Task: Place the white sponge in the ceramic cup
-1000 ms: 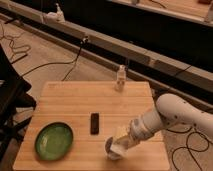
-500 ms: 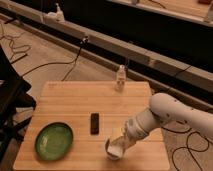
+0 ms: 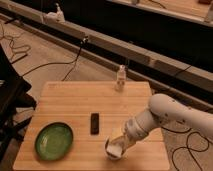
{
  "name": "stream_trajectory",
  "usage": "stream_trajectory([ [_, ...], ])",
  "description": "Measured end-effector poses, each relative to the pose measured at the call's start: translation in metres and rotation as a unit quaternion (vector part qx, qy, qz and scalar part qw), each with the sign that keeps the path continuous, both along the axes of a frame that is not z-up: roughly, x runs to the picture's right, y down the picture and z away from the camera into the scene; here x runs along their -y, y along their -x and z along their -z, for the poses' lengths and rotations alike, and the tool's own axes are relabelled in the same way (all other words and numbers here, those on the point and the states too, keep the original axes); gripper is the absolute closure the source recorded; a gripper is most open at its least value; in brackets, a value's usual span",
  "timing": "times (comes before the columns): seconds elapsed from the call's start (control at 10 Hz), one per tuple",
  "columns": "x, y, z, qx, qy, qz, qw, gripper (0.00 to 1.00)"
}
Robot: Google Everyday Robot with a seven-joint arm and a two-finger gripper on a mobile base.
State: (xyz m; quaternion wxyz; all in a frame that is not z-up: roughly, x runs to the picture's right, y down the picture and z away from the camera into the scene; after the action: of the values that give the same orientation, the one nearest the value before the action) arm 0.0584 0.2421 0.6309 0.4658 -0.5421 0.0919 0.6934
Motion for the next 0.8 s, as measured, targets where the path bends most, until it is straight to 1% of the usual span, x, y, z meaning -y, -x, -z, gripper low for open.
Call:
stream_trajectory([
  [0.1, 0.001, 0.0003, -0.0008, 0.0, 0.0, 0.002, 1.0, 0.22],
  [0.2, 0.0014, 0.0007, -0.0018, -0.001, 0.001, 0.004, 1.0, 0.22],
  [0.6, -0.0003, -0.001, -0.0007, -0.01, 0.008, 0.014, 0.9998, 0.22],
  [0.8, 0.002, -0.0036, 0.0025, -0.019, 0.005, 0.019, 0.9996, 0.22],
])
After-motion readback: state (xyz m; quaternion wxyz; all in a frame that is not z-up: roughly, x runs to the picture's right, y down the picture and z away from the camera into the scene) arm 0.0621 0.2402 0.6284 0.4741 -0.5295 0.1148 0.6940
